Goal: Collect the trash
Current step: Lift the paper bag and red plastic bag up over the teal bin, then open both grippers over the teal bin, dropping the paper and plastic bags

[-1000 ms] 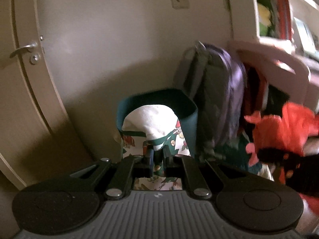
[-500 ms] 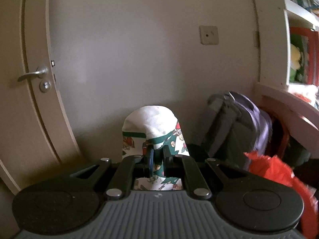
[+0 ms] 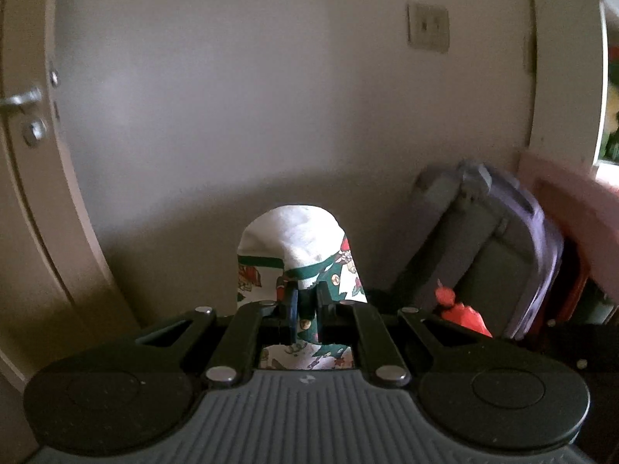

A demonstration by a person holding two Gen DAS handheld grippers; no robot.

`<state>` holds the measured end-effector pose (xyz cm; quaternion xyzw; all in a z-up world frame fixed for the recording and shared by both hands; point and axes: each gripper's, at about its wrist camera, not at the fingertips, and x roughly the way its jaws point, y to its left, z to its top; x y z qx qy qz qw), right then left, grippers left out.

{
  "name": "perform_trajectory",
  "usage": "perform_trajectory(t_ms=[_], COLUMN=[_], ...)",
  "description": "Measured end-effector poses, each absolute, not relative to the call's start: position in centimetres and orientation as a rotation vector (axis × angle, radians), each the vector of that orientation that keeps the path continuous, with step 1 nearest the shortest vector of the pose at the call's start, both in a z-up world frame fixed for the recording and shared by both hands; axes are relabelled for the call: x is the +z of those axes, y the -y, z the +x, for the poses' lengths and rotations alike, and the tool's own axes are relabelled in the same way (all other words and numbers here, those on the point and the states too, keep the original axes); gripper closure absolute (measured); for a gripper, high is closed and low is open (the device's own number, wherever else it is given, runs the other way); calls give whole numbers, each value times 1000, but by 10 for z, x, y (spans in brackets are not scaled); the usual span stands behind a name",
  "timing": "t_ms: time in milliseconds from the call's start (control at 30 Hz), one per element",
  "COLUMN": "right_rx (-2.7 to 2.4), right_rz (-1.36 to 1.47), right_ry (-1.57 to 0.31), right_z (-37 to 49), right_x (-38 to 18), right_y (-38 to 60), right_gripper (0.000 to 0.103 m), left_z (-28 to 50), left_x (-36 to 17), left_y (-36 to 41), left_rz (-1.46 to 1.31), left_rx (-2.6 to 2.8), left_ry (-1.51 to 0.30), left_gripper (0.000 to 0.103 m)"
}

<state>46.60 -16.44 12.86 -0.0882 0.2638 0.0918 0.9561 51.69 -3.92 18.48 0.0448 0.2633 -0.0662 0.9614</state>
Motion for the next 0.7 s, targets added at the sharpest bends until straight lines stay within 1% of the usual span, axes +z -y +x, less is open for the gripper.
perform_trajectory(t_ms=[133,333,700], right_rx=[198,236,288], right_rz=[-232,-291,-353], right_ry=[-571,-583,-632], right_z=[486,499,508], right_x=[104,80,61], right_y=[155,144,126], right_gripper=[68,67,63], left_z=[536,554,570], left_x=[149,112,67], left_y=[40,38,40], left_rz=[107,118,139], left_rx=[-133,-126,-131], left_ry=[-596,-671,-783], left_gripper=[94,94,94])
